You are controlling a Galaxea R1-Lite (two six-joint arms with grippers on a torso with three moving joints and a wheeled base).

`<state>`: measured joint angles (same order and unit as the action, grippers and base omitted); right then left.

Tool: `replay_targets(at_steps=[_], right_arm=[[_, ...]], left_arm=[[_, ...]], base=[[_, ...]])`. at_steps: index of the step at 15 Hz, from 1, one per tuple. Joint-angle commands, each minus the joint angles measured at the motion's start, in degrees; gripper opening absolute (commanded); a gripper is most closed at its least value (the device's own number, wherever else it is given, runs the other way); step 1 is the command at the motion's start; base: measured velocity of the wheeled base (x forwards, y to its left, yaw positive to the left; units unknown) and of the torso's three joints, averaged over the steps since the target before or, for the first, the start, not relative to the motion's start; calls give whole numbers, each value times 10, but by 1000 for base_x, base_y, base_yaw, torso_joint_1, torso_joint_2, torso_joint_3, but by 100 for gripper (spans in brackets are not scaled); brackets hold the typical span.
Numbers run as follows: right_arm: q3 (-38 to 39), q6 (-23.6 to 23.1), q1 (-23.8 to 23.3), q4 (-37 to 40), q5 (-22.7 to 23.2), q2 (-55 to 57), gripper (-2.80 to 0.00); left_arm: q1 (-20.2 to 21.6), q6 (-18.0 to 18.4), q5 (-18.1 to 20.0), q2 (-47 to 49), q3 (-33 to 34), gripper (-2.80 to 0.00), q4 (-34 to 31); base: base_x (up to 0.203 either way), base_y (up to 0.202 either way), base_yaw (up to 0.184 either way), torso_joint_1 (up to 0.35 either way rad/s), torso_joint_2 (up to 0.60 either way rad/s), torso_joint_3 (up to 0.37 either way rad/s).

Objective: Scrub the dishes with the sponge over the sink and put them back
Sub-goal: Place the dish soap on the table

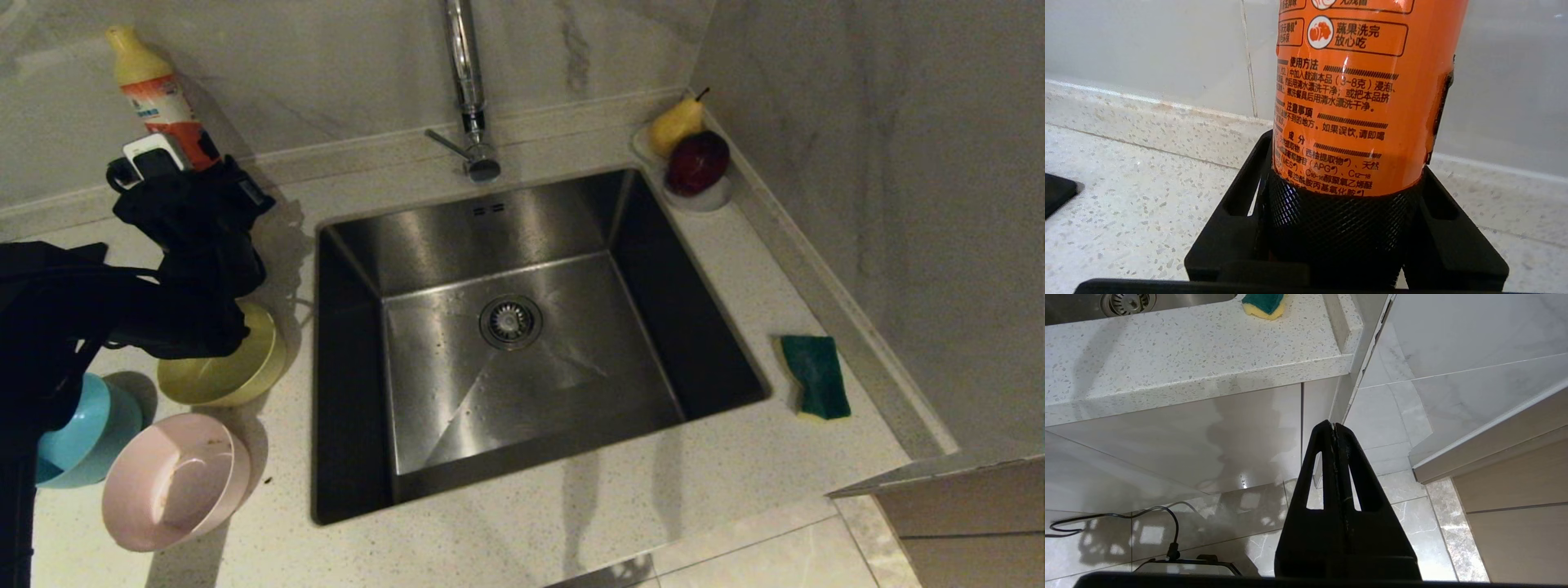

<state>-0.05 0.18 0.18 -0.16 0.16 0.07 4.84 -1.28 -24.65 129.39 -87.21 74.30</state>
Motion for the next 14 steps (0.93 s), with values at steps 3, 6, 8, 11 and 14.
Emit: replay_targets(at_steps=[3,6,8,11,14], right_arm=[[0,0,0,0,0,0,-280],[0,0,0,0,0,0,-280],[0,0,0,0,0,0,-280],[0,0,0,0,0,0,-280],[0,0,0,0,0,0,-280]], left_arm=[[1,1,46,18,-1,-280,46],[1,3,48,21,1,-280,46],[2,3,60,20,7,-280,47],[4,1,72,16,14,-280,45],[6,3,71,10,18,-280,42]], base=[[0,0,0,0,0,0],[0,0,0,0,0,0],[0,0,0,0,0,0],[0,0,0,0,0,0],[0,0,0,0,0,0]])
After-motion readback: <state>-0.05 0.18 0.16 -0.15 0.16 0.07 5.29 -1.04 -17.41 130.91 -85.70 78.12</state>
